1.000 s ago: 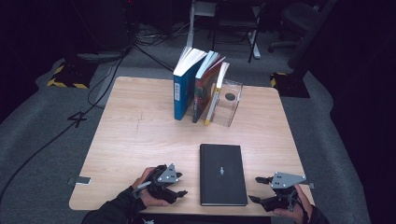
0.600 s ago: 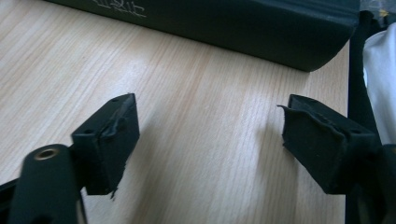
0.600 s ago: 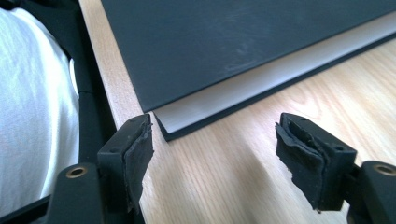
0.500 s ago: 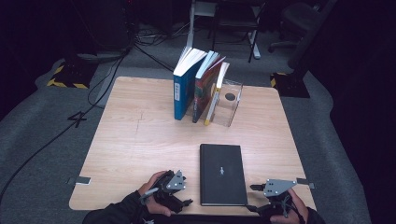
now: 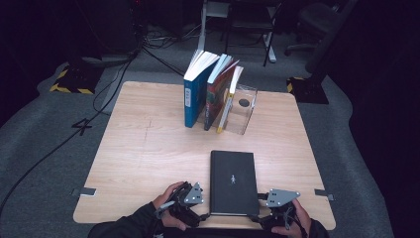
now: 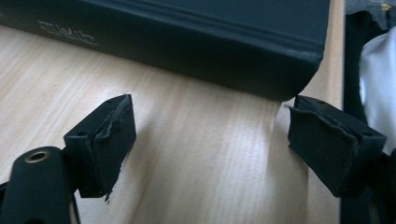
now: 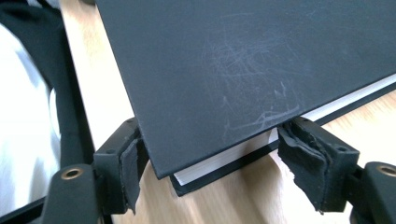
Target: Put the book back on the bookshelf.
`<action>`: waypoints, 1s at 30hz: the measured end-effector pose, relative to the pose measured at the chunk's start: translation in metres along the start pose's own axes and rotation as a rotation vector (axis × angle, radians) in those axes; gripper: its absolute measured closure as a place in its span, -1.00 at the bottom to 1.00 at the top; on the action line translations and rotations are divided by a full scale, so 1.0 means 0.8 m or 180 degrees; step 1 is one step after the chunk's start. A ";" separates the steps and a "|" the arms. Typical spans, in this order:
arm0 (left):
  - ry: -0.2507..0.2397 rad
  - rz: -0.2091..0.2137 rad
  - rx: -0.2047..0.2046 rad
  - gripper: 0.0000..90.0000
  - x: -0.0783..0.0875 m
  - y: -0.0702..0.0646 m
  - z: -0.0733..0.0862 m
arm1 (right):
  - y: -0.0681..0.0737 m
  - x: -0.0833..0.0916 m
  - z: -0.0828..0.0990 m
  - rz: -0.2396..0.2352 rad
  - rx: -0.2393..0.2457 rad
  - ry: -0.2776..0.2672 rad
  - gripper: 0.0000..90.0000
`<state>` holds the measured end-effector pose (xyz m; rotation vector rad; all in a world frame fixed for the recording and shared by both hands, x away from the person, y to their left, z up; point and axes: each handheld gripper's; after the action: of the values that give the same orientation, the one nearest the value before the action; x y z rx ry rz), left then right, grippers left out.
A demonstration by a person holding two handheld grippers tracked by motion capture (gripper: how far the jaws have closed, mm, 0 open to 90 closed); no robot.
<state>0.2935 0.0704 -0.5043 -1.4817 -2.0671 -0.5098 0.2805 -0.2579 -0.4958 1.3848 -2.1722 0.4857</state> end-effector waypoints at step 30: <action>0.0016 -0.0442 0.0187 -0.65 0.020 0.049 0.012 | -0.023 -0.015 -0.010 0.0248 -0.0037 -0.0074 -0.23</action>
<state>0.3248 0.1002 -0.5019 -1.3085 -2.1727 -0.5007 0.3031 -0.2524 -0.4962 1.3098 -2.2508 0.4871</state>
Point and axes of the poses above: each handheld gripper's, and its own axes: x roughly backward along the jaws, z roughly out of its underside, y roughly to its left, and after that the axes turned 8 degrees about -y, right-handed
